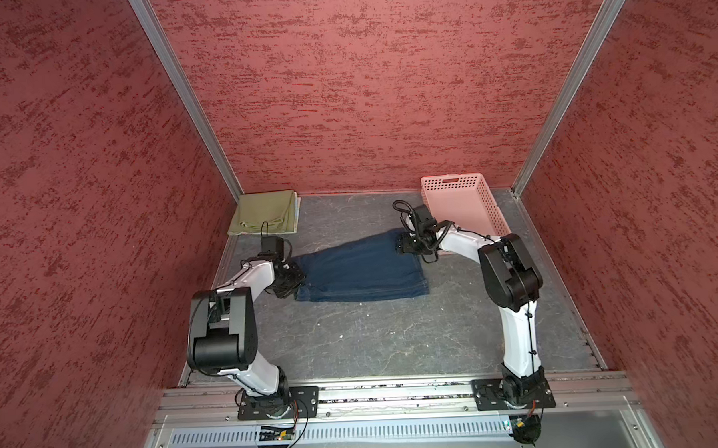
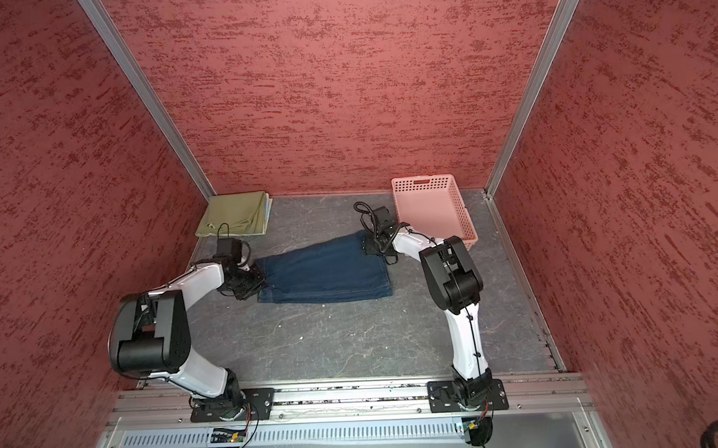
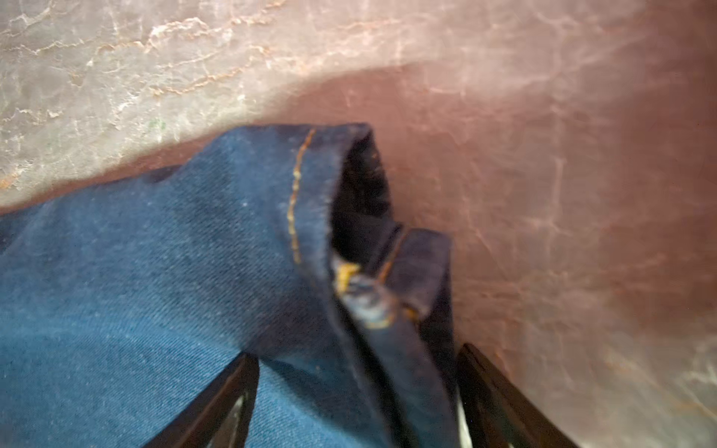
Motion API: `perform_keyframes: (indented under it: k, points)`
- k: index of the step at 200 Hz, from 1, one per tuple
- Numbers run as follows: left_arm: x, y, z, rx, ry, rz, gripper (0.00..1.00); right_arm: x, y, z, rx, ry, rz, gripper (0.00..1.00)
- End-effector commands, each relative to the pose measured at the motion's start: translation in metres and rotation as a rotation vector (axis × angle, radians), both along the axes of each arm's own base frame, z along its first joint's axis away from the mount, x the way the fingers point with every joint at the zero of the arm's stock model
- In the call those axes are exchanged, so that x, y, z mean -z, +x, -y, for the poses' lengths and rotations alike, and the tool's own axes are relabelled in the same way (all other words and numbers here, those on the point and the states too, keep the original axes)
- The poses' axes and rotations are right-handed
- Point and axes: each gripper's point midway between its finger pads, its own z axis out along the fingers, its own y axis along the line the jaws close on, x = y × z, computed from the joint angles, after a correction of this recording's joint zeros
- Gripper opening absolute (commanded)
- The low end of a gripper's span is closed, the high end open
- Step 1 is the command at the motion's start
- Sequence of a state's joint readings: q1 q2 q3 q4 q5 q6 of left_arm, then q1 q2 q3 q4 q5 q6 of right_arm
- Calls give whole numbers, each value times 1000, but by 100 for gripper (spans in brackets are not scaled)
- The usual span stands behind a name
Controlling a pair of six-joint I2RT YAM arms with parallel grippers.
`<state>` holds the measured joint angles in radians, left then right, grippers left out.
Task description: Fold and stack the skirts
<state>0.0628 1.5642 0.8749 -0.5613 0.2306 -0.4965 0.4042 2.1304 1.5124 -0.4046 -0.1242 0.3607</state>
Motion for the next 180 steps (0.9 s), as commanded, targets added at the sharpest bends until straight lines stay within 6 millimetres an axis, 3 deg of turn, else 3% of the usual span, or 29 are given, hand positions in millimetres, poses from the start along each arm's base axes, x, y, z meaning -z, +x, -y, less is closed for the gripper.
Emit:
perform_keyframes:
  k: [1,16,47,68,94,127,180]
  points:
    - [-2,-20,-7,-56,-12,-29,4,6,2,-9,-50,14,-21,81]
    - [-4,-26,-5,-66,-31,-23,9,4,7,-18,-80,38,-6,81]
    - [-11,-34,-5,-59,-21,-17,53,-10,24,-28,-112,50,39,81]
    - [-18,-32,-21,-64,64,-12,69,-26,34,-29,-117,44,77,82]
    - [-27,-13,-41,-82,147,49,77,-42,33,-27,-117,42,106,82]
    - [-18,15,-36,3,118,67,81,-58,17,-20,-103,63,130,82]
    - [3,19,-31,42,61,46,77,-74,-19,-4,-56,120,140,83]
